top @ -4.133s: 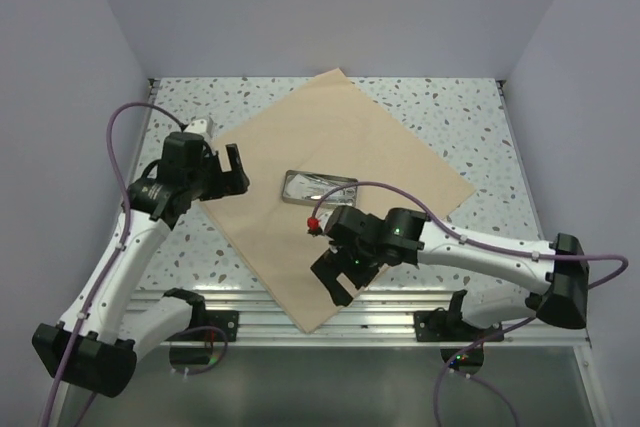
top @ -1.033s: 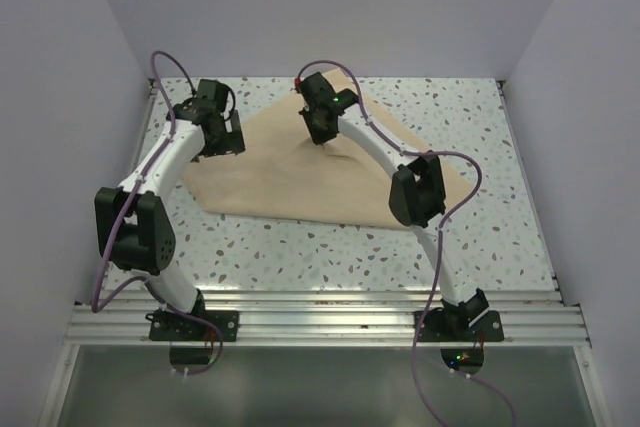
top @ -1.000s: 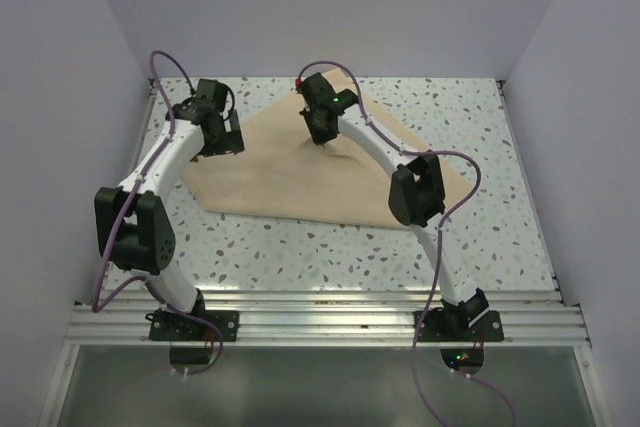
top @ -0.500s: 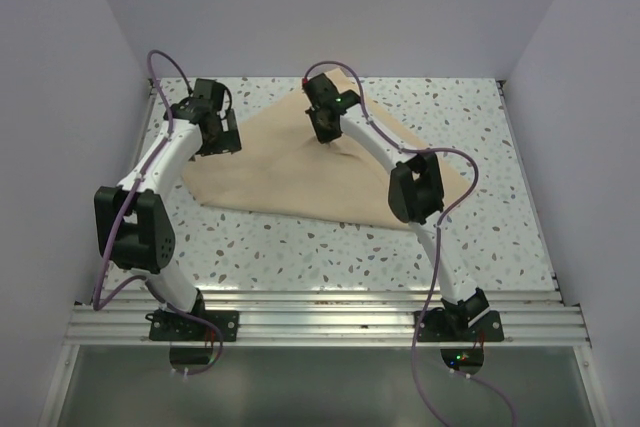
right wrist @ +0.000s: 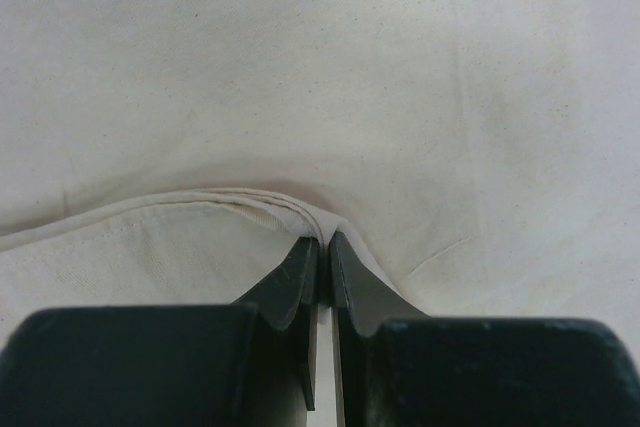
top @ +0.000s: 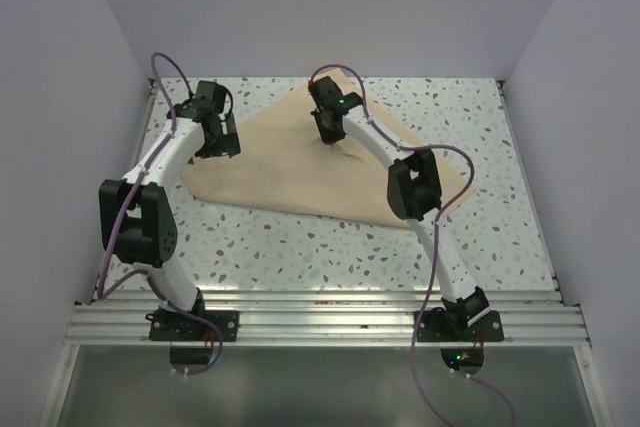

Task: Prepare the surgical pack

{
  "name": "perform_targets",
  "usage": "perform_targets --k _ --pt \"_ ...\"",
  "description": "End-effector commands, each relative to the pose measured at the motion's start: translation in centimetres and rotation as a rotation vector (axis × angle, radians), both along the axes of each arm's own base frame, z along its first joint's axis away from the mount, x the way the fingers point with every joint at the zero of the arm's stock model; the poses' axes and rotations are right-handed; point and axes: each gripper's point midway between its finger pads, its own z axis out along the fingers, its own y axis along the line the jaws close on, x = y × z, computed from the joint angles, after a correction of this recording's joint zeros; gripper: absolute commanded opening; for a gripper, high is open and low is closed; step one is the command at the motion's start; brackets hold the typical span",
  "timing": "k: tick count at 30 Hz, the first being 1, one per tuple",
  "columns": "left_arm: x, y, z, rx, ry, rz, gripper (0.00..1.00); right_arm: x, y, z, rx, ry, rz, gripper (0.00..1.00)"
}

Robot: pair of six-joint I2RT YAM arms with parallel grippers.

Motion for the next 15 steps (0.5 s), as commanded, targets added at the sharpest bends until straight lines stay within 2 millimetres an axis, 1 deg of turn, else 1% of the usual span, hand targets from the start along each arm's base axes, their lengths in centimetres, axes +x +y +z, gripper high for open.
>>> perform_targets --k 1,4,8,15 --pt "0.71 0.84 0.50 0.027 -0.015 0.024 1.00 1.86 1.16 2.47 0.068 -0.083 -0.004 0.02" --pt "0.88 0.62 0.62 0.015 -0.023 0.017 1.00 1.90 1.45 2.38 0.083 -0.079 0.006 0.02" --pt "0.91 0.51 0.51 0.011 -0.022 0.013 1.00 2.08 1.98 2.84 0.107 -0.090 0.011 0.03" --pt "0.91 0.64 0.47 0.011 -0.022 0.016 1.00 2.59 1.69 2.72 0.096 -0.104 -0.001 0.07"
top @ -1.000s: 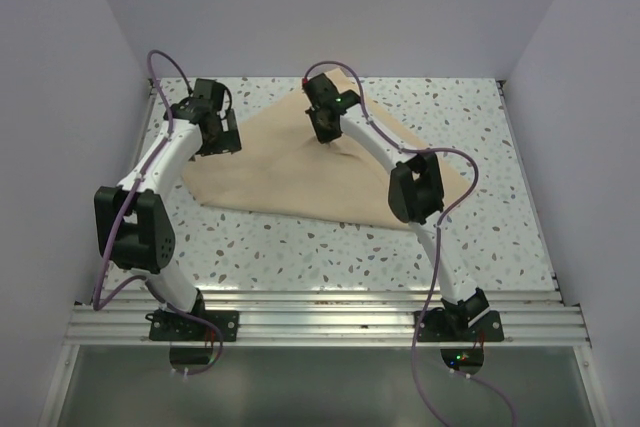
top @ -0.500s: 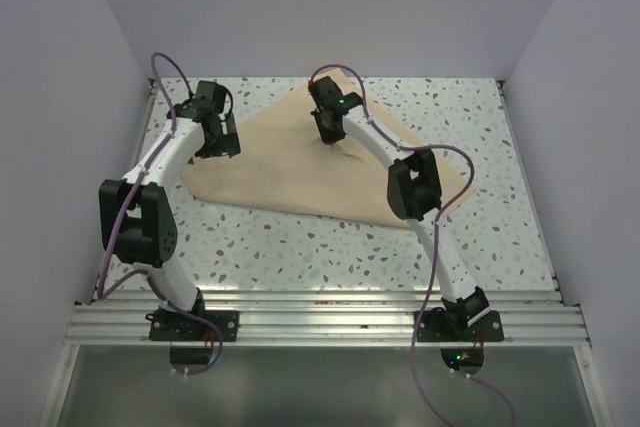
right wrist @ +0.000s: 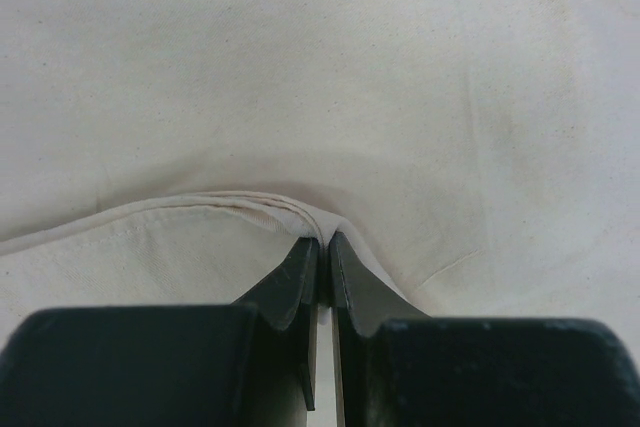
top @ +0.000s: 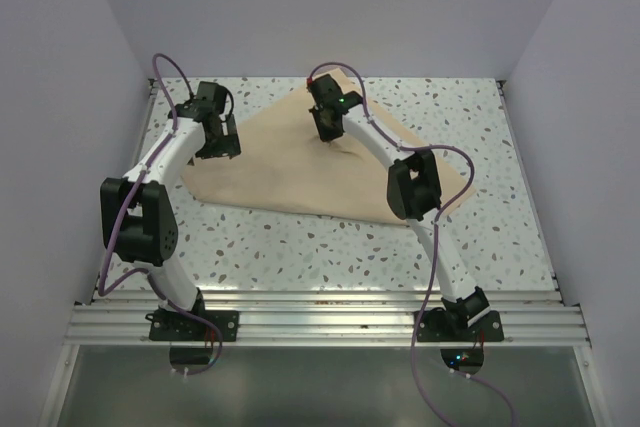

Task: Prepare the surgical pack

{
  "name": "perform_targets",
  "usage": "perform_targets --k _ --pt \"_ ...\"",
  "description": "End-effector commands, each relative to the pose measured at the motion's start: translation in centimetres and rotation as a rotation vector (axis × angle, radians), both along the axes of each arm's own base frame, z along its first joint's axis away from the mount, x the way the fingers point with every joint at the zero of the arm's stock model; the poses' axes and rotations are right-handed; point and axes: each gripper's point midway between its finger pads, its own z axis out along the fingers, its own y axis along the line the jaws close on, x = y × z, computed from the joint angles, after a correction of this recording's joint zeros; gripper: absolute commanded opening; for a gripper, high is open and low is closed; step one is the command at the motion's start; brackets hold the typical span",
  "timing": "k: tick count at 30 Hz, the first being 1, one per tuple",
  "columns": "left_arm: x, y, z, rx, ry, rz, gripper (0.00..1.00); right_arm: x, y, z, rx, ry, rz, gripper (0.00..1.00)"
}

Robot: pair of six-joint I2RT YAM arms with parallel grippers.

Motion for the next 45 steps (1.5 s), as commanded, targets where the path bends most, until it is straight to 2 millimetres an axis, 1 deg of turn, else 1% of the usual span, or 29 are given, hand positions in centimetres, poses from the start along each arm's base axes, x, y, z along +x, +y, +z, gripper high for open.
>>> perform_targets --k 1,5,9,14,18,20,21,22,23,24,25,27,28,29,30,31,33,34,35,36,37,39,40,41,42,43,44,45 --pt "1.0 0.6 1.2 0.006 -0.046 0.015 1.00 2.2 0.8 2.2 0.060 -0.091 -0.019 0.07" --pt "1.0 0.6 1.2 0.001 -0.045 0.014 1.00 2.7 1.1 2.5 0.069 -0.110 -0.017 0.07" --pt "1.0 0.6 1.1 -0.004 -0.044 0.013 1.00 2.9 1.3 2.3 0.069 -0.118 -0.019 0.08" --pt "1.0 0.8 1.0 -0.004 -0.040 0.015 1.00 3.1 0.4 1.9 0.047 -0.114 -0.037 0.09" --pt "1.0 0.9 0.9 -0.006 -0.038 0.022 1.00 3.1 0.2 1.7 0.038 -0.111 -0.045 0.09" --pt "1.0 1.0 0.7 -0.006 -0.035 0.023 1.00 3.2 -0.1 1.8 0.041 -0.112 -0.051 0.11" --pt "0.9 1.1 0.7 -0.006 -0.034 0.026 1.00 3.3 -0.1 1.9 0.039 -0.116 -0.052 0.13" --pt "1.0 1.1 0.7 -0.006 -0.034 0.030 1.00 3.3 -0.1 1.9 0.038 -0.118 -0.054 0.24" --pt "0.9 1.3 0.6 -0.003 -0.027 0.034 1.00 3.4 -0.2 2.1 0.035 -0.122 -0.055 0.29" --pt "0.9 1.4 0.6 -0.003 -0.027 0.041 1.00 3.5 -0.2 2.4 0.038 -0.126 -0.057 0.36" --pt "0.8 1.5 0.5 -0.002 -0.022 0.047 1.00 3.4 -0.4 2.9 0.034 -0.128 -0.061 0.48" --pt "0.6 1.9 0.5 -0.003 -0.019 0.061 1.00 3.8 -0.5 4.5 0.047 -0.157 -0.067 0.59" --pt "0.5 2.0 0.5 0.002 -0.015 0.068 1.00 3.7 -0.4 6.0 0.059 -0.178 -0.062 0.63" --pt "0.4 2.3 0.3 0.001 -0.009 0.082 1.00 3.5 -0.5 6.4 0.063 -0.178 -0.063 0.66" --pt "0.2 2.5 -0.1 -0.003 0.002 0.098 1.00 3.4 -0.6 6.7 0.062 -0.180 -0.061 0.66" --pt "-0.1 3.1 -0.3 -0.007 0.023 0.120 1.00 3.0 -1.0 7.4 0.057 -0.181 -0.069 0.66" --pt "-0.4 3.7 -1.2 -0.013 0.055 0.152 1.00 2.6 -1.3 7.9 0.053 -0.177 -0.075 0.66" --pt "-0.5 4.4 -1.4 -0.028 0.068 0.171 1.00 2.4 -1.4 8.9 0.066 -0.185 -0.083 0.66" --pt "-0.6 4.6 -1.6 -0.039 0.075 0.184 1.00 2.3 -1.6 9.3 0.075 -0.184 -0.087 0.67" --pt "-0.8 4.5 -1.9 -0.050 0.086 0.183 1.00 2.1 -1.6 9.7 0.091 -0.176 -0.093 0.67" --pt "-0.8 5.7 -2.0 -0.082 0.080 0.217 1.00 2.0 -1.3 10.4 0.128 -0.169 -0.080 0.67" --pt "-1.0 6.3 -2.2 -0.116 0.075 0.238 1.00 1.8 -1.7 11.0 0.159 -0.149 -0.096 0.67" --pt "-0.9 7.0 -2.2 -0.144 0.067 0.257 1.00 1.8 -2.0 11.1 0.176 -0.141 -0.103 0.67" --pt "-0.9 7.2 -2.2 -0.152 0.066 0.261 1.00 1.7 -1.9 11.6 0.231 -0.119 -0.087 0.66" --pt "-1.0 7.5 -2.2 -0.160 0.066 0.269 1.00 1.8 -1.9 11.8 0.266 -0.109 -0.087 0.62" --pt "-1.1 7.9 -2.3 -0.172 0.069 0.282 1.00 1.7 -2.0 11.3 0.288 -0.087 -0.103 0.59" --pt "-1.3 8.1 -2.4 -0.180 0.071 0.289 1.00 1.8 -2.4 11.2 0.308 -0.075 -0.109 0.57" --pt "-1.4 8.2 -2.4 -0.188 0.069 0.294 1.00 2.0 -2.2 11.2 0.335 -0.074 -0.105 0.55"
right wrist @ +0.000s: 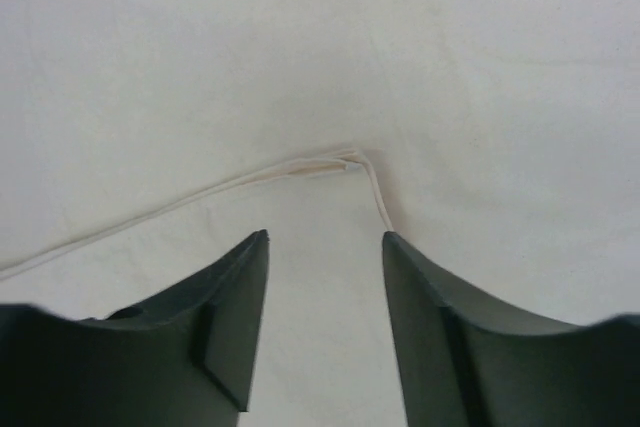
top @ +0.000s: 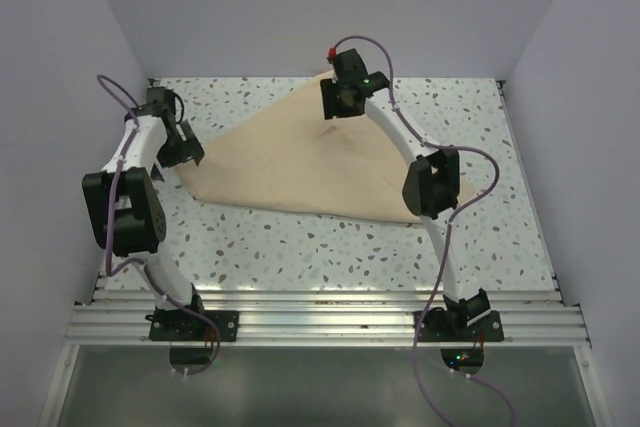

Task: Prepare the surgical pack

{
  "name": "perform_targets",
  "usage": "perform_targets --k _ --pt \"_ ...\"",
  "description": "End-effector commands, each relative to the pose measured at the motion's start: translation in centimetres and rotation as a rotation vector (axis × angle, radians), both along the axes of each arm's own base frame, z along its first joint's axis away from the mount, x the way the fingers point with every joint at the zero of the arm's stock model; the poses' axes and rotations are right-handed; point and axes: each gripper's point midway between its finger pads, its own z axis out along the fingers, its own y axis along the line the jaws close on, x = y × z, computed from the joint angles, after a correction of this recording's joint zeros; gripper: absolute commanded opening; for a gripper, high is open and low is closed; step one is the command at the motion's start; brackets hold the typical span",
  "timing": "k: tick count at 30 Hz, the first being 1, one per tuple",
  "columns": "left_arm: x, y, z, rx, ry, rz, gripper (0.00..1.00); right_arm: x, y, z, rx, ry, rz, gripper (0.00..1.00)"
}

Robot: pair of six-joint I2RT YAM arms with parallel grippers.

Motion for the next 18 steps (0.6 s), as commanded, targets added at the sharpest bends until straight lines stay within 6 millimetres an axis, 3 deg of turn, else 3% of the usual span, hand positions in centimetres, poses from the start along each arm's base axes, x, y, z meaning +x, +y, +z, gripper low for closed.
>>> perform_targets --k 1,2,3,4,6,8,9,11,14,18 --pt "0.0 0.0 0.6 -0.064 -0.035 0.030 1.00 0.2 -0.8 3.4 0.159 0.001 -0.033 0.48" --pt "-0.1 -0.1 0.5 -0.068 -0.036 0.035 1.00 0.1 -0.6 3.3 0.186 0.011 -0.029 0.41" --pt "-0.4 0.0 0.5 -0.069 -0.037 0.039 1.00 0.9 -0.1 5.3 0.233 -0.052 -0.022 0.36" --pt "-0.3 0.1 0.5 -0.069 -0.050 0.043 1.00 0.5 -0.3 3.9 0.243 -0.032 -0.040 0.31" --pt "-0.3 0.2 0.1 -0.068 -0.059 0.046 1.00 1.3 -0.4 6.1 0.282 -0.114 -0.055 0.28" --pt "-0.5 0.8 -0.2 -0.068 -0.059 0.059 1.00 1.6 -0.7 5.8 0.275 -0.116 -0.066 0.22" --pt "-0.4 1.0 -0.4 -0.066 -0.065 0.060 1.00 1.7 -0.8 4.6 0.270 -0.086 -0.073 0.20" --pt "-0.4 1.5 -0.8 -0.064 -0.067 0.070 1.00 2.2 -0.3 4.6 0.291 -0.076 -0.064 0.14" --pt "-0.4 2.0 -1.8 -0.078 -0.060 0.085 1.00 2.2 0.7 2.4 0.326 -0.015 -0.047 0.06" --pt "0.2 2.5 -2.1 -0.092 -0.070 0.091 1.00 2.1 1.6 -0.2 0.372 0.039 -0.061 0.05"
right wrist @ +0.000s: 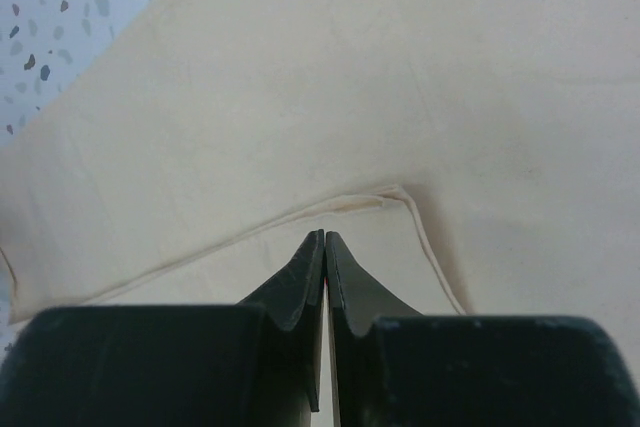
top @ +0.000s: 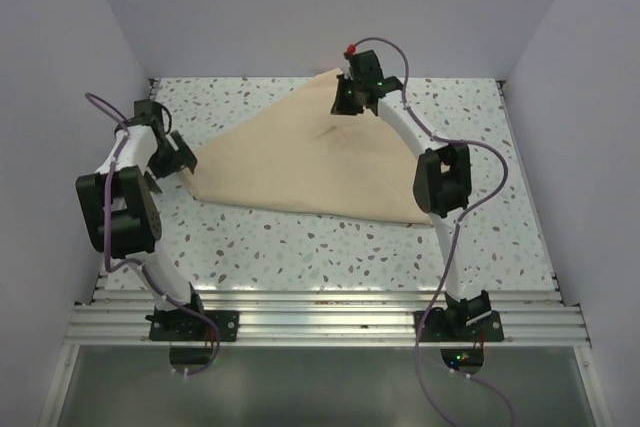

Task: Prepare the surgical pack

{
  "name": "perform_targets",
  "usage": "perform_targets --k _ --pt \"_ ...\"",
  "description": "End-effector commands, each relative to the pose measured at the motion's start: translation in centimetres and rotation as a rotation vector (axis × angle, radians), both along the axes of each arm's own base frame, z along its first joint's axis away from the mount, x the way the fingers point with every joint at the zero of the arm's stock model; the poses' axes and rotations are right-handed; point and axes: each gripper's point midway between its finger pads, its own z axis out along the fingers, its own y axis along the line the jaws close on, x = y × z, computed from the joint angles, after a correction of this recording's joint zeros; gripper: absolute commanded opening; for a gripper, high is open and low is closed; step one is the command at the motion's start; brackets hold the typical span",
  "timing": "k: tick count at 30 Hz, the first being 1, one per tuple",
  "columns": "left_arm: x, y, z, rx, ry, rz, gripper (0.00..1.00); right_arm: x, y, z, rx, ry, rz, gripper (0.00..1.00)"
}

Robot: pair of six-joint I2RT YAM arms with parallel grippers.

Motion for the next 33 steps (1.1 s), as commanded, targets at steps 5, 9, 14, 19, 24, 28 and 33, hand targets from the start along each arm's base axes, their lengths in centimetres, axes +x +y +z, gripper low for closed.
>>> perform_targets --k 5,9,14,19,24,28,33 --pt "2.6 1.9 0.5 0.013 -0.076 0.015 0.99 -0.1 2.4 -3.6 0.113 0.075 0.030 0.04" --pt "3.7 1.9 -0.7 -0.027 -0.071 0.001 0.95 -0.3 2.8 -5.6 0.120 0.120 0.034 0.04" --pt "5.1 1.5 -2.0 -0.063 -0.094 -0.018 0.91 -0.5 2.8 -7.4 0.108 0.147 0.037 0.04" --pt "6.2 0.8 -2.8 -0.111 -0.132 -0.033 0.89 -1.0 2.6 -9.6 0.092 0.195 0.034 0.04" --pt "6.6 0.2 -3.8 -0.150 -0.152 -0.044 0.86 -1.8 2.3 -11.2 0.071 0.242 0.035 0.05" --pt "7.1 0.0 -4.4 -0.170 -0.163 -0.053 0.78 -2.0 2.0 -11.5 0.059 0.250 0.037 0.05" --pt "7.2 -0.3 -5.3 -0.193 -0.153 -0.064 0.65 -1.9 2.1 -11.4 0.054 0.250 0.040 0.05"
